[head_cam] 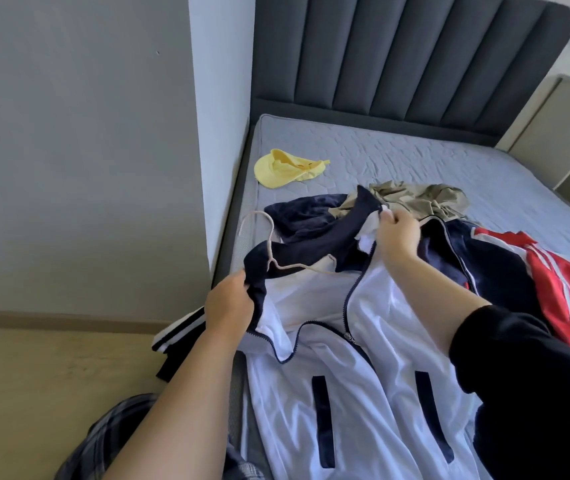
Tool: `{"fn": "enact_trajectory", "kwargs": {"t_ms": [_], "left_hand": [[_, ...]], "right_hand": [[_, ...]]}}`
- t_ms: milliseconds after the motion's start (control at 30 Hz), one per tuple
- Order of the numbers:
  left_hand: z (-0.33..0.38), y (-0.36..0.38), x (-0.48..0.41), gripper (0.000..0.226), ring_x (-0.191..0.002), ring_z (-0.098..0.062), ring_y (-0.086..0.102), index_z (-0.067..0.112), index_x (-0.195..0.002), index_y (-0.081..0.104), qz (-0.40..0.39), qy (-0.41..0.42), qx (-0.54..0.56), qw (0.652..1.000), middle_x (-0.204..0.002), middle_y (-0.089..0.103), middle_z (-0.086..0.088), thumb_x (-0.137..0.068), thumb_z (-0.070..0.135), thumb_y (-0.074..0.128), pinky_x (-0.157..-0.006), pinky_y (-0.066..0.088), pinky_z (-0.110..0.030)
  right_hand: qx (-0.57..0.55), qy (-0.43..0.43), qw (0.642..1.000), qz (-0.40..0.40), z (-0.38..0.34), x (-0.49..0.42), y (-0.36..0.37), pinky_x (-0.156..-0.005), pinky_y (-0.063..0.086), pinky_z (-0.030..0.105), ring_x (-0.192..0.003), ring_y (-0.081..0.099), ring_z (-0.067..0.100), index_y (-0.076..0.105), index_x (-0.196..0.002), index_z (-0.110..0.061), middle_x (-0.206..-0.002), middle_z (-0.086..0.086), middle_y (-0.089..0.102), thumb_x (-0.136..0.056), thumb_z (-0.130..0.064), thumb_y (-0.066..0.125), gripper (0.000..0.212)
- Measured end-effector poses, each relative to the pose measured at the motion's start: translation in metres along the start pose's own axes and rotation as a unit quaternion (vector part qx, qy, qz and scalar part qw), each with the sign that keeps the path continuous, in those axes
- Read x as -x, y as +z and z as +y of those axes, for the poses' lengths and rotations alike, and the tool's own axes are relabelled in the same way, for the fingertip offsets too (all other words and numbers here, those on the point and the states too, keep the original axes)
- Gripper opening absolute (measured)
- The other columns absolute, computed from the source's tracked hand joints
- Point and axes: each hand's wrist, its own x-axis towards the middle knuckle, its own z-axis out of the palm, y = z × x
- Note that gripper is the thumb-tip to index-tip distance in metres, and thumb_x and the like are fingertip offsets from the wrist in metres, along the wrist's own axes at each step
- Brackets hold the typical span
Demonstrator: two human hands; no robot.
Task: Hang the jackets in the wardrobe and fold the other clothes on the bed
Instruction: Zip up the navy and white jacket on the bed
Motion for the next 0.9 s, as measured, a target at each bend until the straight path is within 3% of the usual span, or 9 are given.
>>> {"fn": "enact_trajectory", "kwargs": {"t_ms": [167, 333, 433, 500, 533, 600, 633, 733, 900], "left_hand": [[0.006, 0.001, -0.004, 0.017, -0.069, -0.022, 0.042, 0.012, -0.098, 0.056, 0.055, -0.046, 0.066, 0.995, -0.066, 0.041, 0.01, -0.092, 0.007, 0.041, -0.066, 0.031, -0.032], [0.012, 0.002, -0.001, 0.02, -0.073, -0.026, 0.056, 0.013, -0.095, 0.06, 0.002, 0.012, 0.131, 0.991, -0.075, 0.06, -0.002, -0.088, 0.004, 0.044, -0.061, 0.04, -0.033], [0.009, 0.001, -0.002, 0.023, -0.078, -0.02, 0.058, 0.013, -0.097, 0.064, 0.01, 0.013, 0.188, 0.982, -0.082, 0.064, 0.001, -0.09, 0.002, 0.046, -0.064, 0.043, -0.024], [0.01, 0.0, -0.004, 0.027, -0.08, -0.015, 0.057, 0.015, -0.105, 0.067, 0.02, 0.035, 0.201, 0.979, -0.088, 0.066, 0.006, -0.091, 0.002, 0.047, -0.064, 0.039, -0.011], [0.011, -0.002, -0.005, 0.028, -0.08, -0.013, 0.056, 0.015, -0.109, 0.067, 0.029, 0.045, 0.2, 0.978, -0.089, 0.066, 0.007, -0.092, 0.002, 0.048, -0.063, 0.037, -0.009], [0.015, -0.008, -0.007, 0.028, -0.081, -0.015, 0.058, 0.013, -0.112, 0.067, 0.05, 0.047, 0.203, 0.977, -0.092, 0.069, 0.002, -0.092, 0.003, 0.05, -0.066, 0.039, -0.015], [0.016, -0.013, -0.009, 0.027, -0.082, -0.019, 0.06, 0.012, -0.11, 0.067, 0.06, 0.043, 0.206, 0.976, -0.093, 0.07, -0.002, -0.091, 0.002, 0.05, -0.069, 0.043, -0.023], [0.02, -0.04, -0.013, 0.022, -0.08, -0.03, 0.062, 0.007, -0.102, 0.067, 0.082, 0.029, 0.215, 0.973, -0.084, 0.069, -0.007, -0.09, 0.0, 0.05, -0.069, 0.048, -0.034], [0.037, -0.133, -0.024, 0.017, -0.07, -0.027, 0.056, 0.011, -0.093, 0.068, 0.181, 0.053, 0.151, 0.97, -0.077, 0.067, -0.004, -0.089, 0.003, 0.054, -0.056, 0.033, -0.025]], "right_hand": [[-0.024, -0.113, 0.989, -0.096, -0.043, 0.059, 0.024, -0.059, 0.028, 0.029, -0.061, 0.041, 0.015, 0.047, -0.076, -0.009, -0.061, -0.004, 0.045, -0.1, -0.029, 0.044, 0.031], [0.009, -0.193, 0.942, -0.275, -0.052, 0.107, 0.049, -0.052, 0.028, 0.022, -0.054, 0.036, 0.006, 0.04, -0.065, -0.014, -0.058, -0.005, 0.041, -0.097, -0.021, 0.05, 0.034], [0.009, -0.22, 0.959, -0.179, -0.046, 0.103, 0.047, -0.071, 0.041, 0.026, -0.081, 0.054, 0.014, 0.061, -0.09, -0.01, -0.086, 0.0, 0.061, -0.094, -0.013, 0.048, 0.014], [0.063, -0.279, 0.952, -0.111, -0.04, 0.089, 0.043, -0.092, 0.039, 0.033, -0.106, 0.051, 0.022, 0.062, -0.108, -0.008, -0.11, 0.005, 0.06, -0.092, -0.01, 0.048, 0.022], [0.116, -0.302, 0.939, -0.121, -0.036, 0.081, 0.042, -0.101, 0.034, 0.038, -0.111, 0.048, 0.024, 0.061, -0.109, -0.009, -0.112, 0.004, 0.059, -0.093, -0.013, 0.048, 0.022], [0.211, -0.327, 0.905, -0.171, -0.033, 0.073, 0.042, -0.108, 0.025, 0.046, -0.105, 0.047, 0.022, 0.059, -0.095, -0.015, -0.095, -0.002, 0.055, -0.095, -0.021, 0.044, 0.016], [0.226, -0.334, 0.896, -0.185, -0.034, 0.071, 0.042, -0.104, 0.027, 0.046, -0.095, 0.048, 0.022, 0.055, -0.086, -0.017, -0.084, -0.005, 0.051, -0.096, -0.023, 0.043, 0.016], [0.157, -0.368, 0.903, -0.16, -0.058, 0.076, 0.042, -0.071, 0.029, 0.037, -0.068, 0.037, 0.023, 0.04, -0.067, -0.018, -0.064, -0.007, 0.042, -0.09, -0.013, 0.052, 0.027], [0.078, -0.36, 0.925, -0.095, -0.141, 0.098, 0.049, -0.065, 0.021, 0.034, -0.061, 0.037, 0.03, 0.041, -0.061, -0.013, -0.058, 0.005, 0.046, -0.087, -0.013, 0.053, 0.028]]}}
